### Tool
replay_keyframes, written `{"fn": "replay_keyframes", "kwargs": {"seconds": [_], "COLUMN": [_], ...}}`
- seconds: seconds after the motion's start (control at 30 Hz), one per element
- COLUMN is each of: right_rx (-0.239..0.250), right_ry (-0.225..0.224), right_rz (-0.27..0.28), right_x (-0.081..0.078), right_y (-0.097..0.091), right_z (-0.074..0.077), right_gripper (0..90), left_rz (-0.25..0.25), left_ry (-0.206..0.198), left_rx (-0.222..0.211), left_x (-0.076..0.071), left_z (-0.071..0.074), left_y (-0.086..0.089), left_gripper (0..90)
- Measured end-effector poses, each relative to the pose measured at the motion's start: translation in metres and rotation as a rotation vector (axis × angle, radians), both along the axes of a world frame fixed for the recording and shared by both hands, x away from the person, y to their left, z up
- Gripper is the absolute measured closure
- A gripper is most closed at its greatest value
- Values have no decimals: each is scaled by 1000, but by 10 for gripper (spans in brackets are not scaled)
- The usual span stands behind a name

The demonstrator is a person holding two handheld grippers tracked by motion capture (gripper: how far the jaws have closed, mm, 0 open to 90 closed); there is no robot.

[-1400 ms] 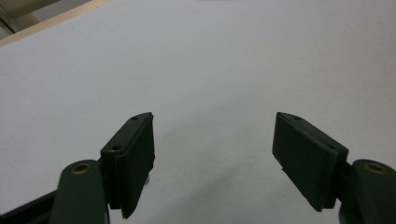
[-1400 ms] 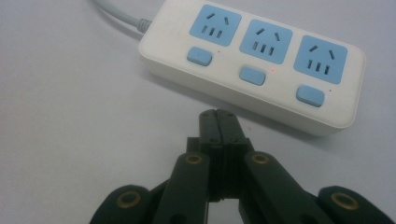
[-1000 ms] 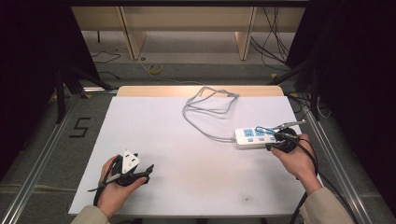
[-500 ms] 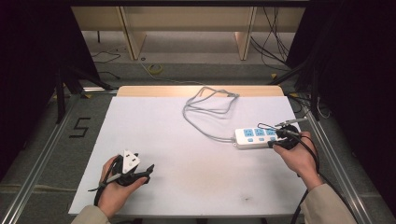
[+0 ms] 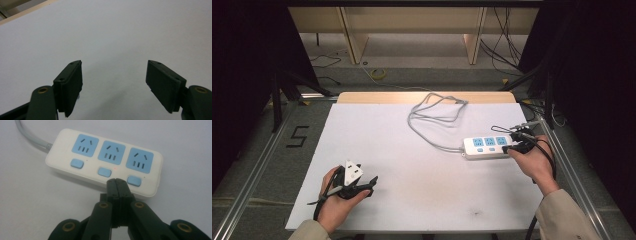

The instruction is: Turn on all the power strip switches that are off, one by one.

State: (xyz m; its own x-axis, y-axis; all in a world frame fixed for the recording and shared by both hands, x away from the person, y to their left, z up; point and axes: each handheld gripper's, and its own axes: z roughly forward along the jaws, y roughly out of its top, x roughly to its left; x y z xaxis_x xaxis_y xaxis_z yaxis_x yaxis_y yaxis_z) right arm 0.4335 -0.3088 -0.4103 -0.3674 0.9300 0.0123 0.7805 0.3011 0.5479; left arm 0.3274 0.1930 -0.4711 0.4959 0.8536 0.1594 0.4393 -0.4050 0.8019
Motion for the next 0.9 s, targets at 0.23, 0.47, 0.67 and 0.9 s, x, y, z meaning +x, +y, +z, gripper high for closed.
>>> {"fn": "replay_keyframes", "kwargs": {"seconds": [0.23, 0.47, 0.67, 0.9], "right_rx": [-1, -4, -6, -7], "right_ry": [9, 15, 23, 27], "right_rz": [-9, 1, 17, 29], "right_x": [8, 14, 20, 25], "right_y": [-1, 7, 16, 24], "right_z": [0, 0, 0, 1], "right_gripper": [900, 900, 900, 900], "left_rz": [0, 0, 0, -1], "left_ry": [0, -1, 1, -1], "left_rx": [0, -1, -1, 3], "left_x": [0, 0, 0, 0], "left_z": [0, 0, 0, 1], "left_y": [0, 0, 0, 0], "left_gripper": [296, 296, 297, 297]}}
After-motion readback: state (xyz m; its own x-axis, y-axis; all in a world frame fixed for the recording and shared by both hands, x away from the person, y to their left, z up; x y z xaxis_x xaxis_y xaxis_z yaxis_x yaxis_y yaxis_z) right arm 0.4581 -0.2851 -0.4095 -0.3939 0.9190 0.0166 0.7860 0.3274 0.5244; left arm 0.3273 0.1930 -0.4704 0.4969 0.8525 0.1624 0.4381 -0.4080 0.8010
